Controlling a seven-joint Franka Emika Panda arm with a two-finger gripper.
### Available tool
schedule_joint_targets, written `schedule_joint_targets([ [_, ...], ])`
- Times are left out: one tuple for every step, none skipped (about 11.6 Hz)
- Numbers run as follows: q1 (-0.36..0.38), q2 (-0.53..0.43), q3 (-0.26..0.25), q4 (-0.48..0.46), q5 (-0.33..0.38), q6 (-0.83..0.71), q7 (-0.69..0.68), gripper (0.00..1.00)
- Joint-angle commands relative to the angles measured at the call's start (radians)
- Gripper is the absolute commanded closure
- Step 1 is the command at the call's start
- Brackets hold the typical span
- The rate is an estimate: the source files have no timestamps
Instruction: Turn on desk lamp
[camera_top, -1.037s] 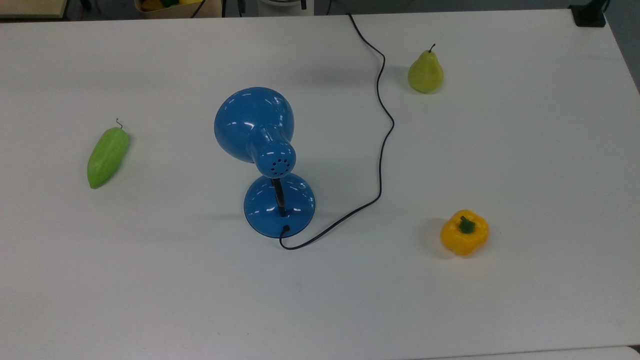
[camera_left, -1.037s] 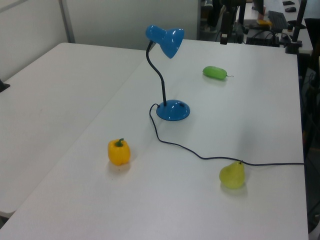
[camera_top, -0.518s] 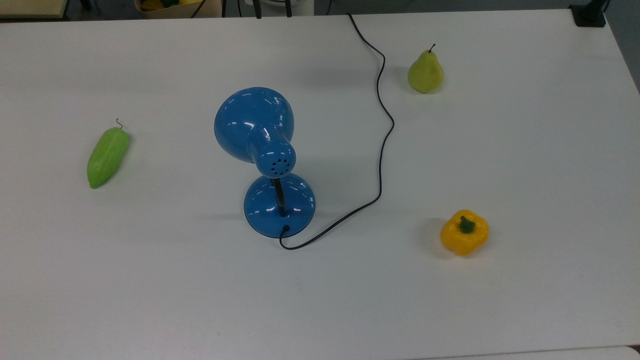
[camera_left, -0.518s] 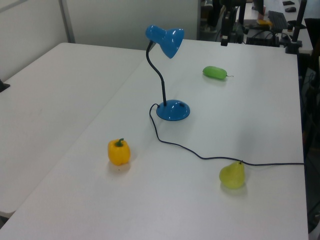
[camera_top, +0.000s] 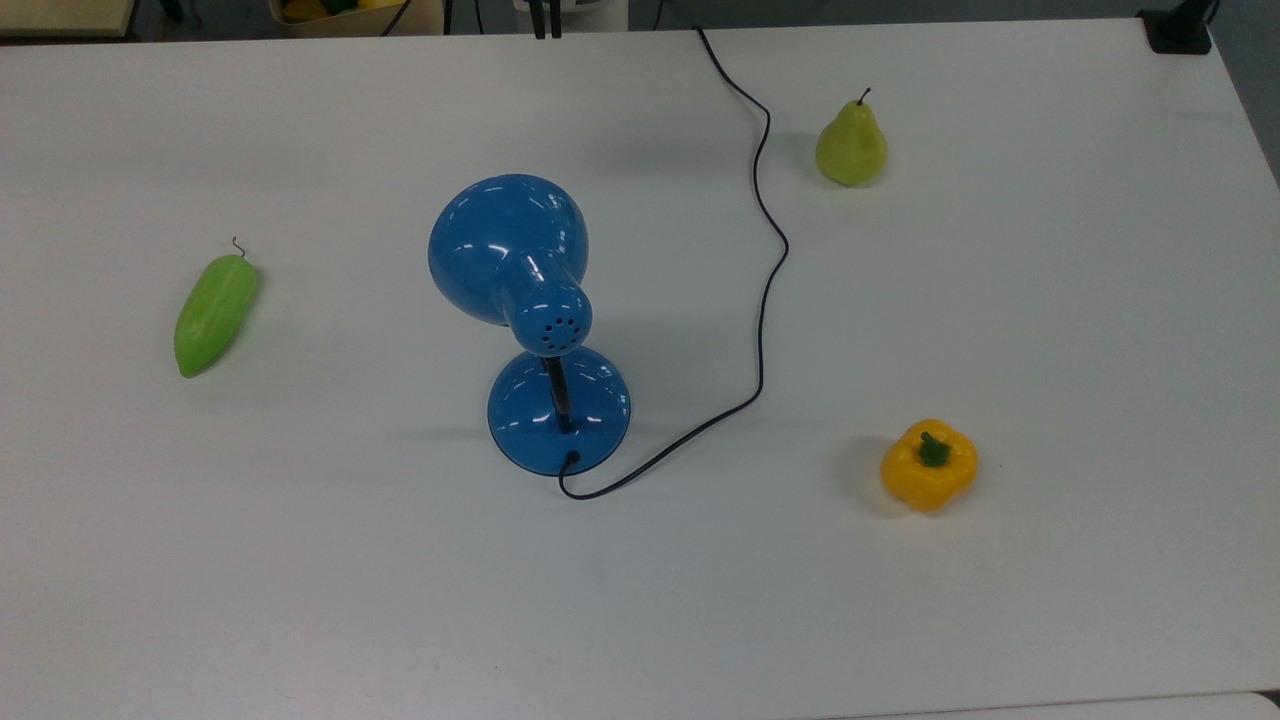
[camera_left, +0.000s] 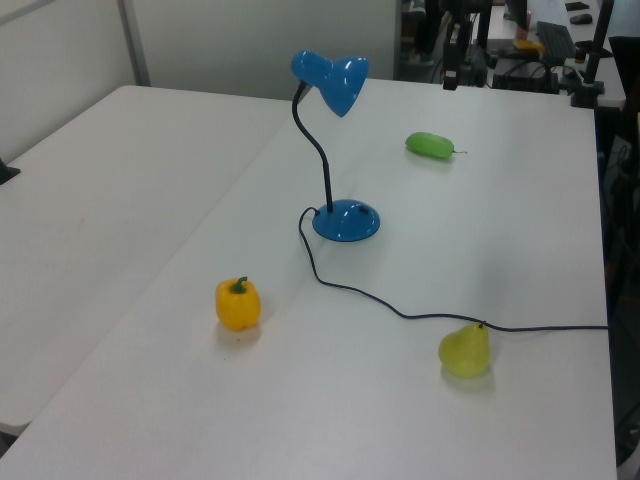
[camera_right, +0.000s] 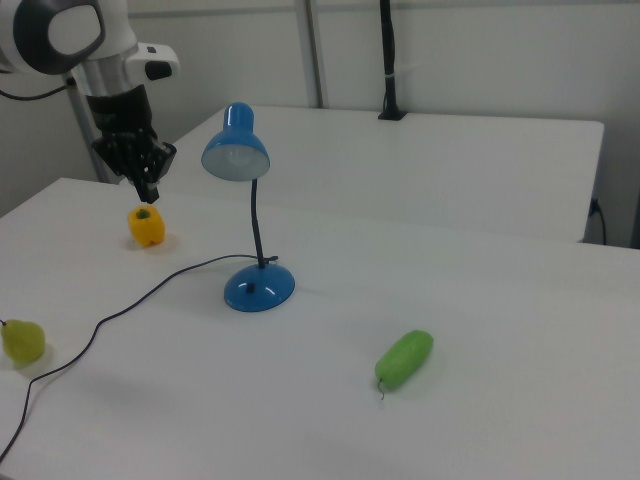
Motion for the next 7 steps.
schedule_joint_targets([
  [0.010,0.008,-0.003,0.007,0.008,-0.009,0.000,1.00],
  [0.010,0.005,-0.003,0.007,0.013,-0.009,0.000,1.00],
  [0.010,0.005,-0.003,0.004,0.014,-0.009,0.003,1.00],
  [0.007,0.003,-0.003,0.003,0.019,-0.009,0.006,1.00],
  [0.004,0.005,-0.003,0.003,0.035,-0.006,0.000,1.00],
  [0.004,0.002,-0.003,-0.006,0.037,0.010,0.002,1.00],
  [0.005,0.000,-0.004,-0.017,0.037,0.011,0.006,1.00],
])
